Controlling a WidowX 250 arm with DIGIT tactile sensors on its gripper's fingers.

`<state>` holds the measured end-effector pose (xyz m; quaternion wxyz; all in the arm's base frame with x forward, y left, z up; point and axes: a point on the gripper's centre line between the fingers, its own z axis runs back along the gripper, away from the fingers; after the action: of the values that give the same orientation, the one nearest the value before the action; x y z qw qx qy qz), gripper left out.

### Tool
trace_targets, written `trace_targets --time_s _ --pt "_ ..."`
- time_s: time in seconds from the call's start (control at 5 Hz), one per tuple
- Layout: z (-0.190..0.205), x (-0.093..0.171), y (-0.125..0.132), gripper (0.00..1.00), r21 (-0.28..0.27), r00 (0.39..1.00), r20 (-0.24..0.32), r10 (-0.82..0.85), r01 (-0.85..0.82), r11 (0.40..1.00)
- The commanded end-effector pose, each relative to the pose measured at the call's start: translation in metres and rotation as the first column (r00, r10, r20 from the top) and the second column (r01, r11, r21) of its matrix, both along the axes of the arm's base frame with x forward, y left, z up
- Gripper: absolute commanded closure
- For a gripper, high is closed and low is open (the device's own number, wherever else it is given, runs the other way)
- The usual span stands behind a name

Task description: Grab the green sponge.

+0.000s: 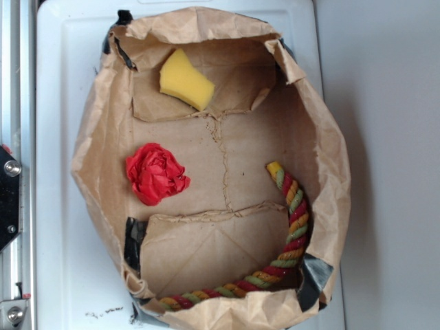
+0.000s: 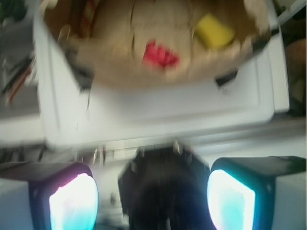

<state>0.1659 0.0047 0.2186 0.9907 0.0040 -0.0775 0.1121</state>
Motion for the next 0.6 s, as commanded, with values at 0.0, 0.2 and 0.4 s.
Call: trace_targets --time_s 0.0,0.2,0.4 --pt "-0.025 0.090 0.026 0.00 -0.025 0.959 0.017 0.283 -0.282 0.959" --pt "-0.044 0.122 0.033 0.00 -0.157 0.859 0.034 0.511 -0.500 0.852" --pt "-0.053 0.127 0.043 0.00 -0.189 0.739 0.036 0.672 -0.655 0.731"
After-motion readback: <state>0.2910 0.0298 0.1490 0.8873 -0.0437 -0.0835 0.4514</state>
